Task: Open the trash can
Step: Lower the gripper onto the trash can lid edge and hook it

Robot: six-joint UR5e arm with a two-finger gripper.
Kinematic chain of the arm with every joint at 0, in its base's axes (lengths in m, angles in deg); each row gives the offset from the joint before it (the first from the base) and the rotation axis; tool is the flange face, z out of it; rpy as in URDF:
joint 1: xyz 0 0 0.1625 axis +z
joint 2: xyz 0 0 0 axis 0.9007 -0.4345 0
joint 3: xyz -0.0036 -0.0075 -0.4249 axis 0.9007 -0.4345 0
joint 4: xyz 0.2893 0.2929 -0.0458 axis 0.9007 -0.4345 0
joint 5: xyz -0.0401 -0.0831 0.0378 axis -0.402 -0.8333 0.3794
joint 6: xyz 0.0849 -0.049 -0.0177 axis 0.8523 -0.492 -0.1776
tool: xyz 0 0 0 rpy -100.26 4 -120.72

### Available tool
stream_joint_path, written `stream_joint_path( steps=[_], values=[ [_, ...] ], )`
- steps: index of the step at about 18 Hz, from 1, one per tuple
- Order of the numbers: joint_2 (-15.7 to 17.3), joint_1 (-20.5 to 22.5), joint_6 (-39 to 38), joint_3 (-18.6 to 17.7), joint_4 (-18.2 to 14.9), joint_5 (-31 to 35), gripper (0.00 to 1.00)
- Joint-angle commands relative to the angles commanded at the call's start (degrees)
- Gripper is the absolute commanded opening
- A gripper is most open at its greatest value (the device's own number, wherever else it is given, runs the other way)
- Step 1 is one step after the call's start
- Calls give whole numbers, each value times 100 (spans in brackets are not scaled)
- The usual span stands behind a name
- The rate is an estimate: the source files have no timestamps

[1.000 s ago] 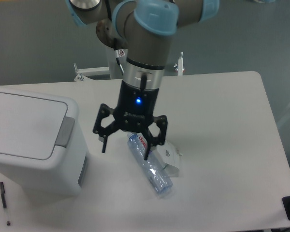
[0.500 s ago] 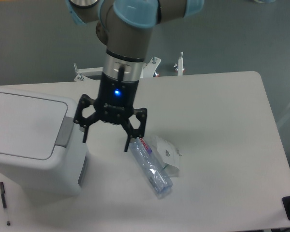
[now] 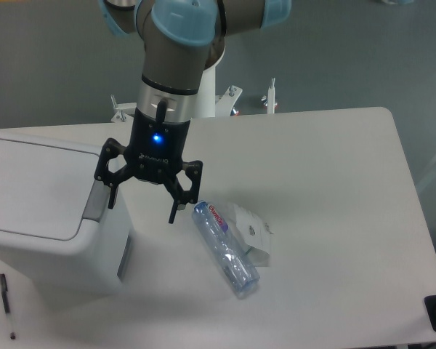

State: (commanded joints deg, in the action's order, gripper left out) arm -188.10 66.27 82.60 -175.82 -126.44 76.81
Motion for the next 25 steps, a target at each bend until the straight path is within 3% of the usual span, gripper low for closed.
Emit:
stream_joint_path(
  steps=[25],
  values=[
    [26, -18, 0, -18, 9, -9, 100]
  ],
)
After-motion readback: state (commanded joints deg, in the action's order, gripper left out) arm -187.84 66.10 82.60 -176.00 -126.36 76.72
